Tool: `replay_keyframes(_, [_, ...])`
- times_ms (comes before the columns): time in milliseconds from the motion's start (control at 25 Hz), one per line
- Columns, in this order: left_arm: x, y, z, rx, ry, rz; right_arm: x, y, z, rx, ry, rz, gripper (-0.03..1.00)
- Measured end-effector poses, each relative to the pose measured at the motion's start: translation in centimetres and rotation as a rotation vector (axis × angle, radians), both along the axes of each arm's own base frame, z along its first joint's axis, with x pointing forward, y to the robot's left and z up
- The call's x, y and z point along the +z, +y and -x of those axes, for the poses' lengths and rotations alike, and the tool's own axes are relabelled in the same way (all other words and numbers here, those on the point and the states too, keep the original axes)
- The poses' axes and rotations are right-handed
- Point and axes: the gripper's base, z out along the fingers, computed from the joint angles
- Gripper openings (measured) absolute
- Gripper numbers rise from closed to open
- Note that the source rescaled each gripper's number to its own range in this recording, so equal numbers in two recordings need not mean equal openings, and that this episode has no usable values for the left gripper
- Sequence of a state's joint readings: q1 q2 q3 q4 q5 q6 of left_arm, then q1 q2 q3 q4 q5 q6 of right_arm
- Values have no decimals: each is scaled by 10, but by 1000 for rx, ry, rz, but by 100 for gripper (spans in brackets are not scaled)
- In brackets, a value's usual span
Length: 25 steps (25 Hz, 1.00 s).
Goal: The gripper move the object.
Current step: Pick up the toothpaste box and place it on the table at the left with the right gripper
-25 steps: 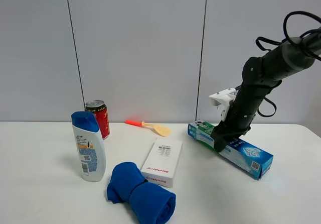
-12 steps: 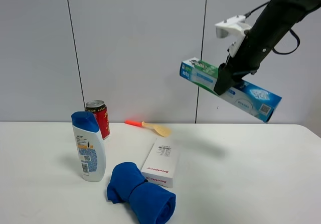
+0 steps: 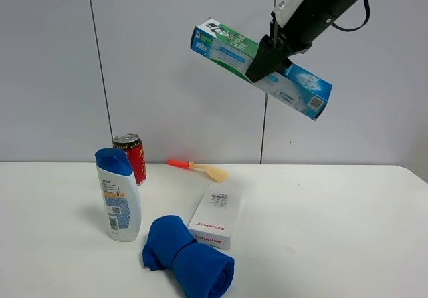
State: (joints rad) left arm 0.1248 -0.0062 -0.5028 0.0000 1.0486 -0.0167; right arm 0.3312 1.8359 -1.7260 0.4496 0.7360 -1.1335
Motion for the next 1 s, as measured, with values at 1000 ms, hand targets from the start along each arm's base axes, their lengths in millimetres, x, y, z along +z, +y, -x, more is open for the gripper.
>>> replay_keyframes(1000, [0, 0, 0, 0, 0, 0, -107, 141, -47, 187, -73, -17, 1])
